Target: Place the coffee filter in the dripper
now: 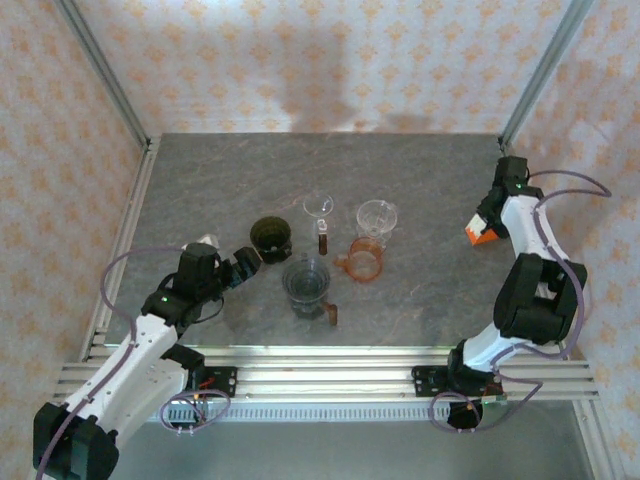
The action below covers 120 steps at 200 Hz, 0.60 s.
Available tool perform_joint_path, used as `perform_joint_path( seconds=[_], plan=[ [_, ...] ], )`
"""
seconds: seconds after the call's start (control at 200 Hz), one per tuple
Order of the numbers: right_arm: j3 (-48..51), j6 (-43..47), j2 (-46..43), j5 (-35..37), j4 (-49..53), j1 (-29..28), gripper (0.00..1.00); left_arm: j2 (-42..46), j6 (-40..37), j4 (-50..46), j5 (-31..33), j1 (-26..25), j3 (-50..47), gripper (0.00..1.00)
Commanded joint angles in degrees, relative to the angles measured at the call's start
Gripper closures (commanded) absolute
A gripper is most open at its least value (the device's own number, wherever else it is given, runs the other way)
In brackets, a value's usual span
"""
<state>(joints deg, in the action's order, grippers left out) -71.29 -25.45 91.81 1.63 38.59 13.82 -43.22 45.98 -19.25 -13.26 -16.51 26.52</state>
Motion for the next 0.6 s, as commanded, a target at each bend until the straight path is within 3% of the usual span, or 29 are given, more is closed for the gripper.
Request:
perform_joint_path(
  seconds=[0.0, 0.596],
  plan=[
    [-2.89, 1.59, 2.37, 2.67, 3.23, 0.24, 0.60, -0.15, -1.43, 1.40, 0.91, -0.36, -0.51, 0.00],
    [-5.82, 4.28, 8.02, 3.38, 4.45, 1.77, 0.71, -1.73, -0.39, 1.53, 1.87, -0.36, -0.16, 0.00]
  ],
)
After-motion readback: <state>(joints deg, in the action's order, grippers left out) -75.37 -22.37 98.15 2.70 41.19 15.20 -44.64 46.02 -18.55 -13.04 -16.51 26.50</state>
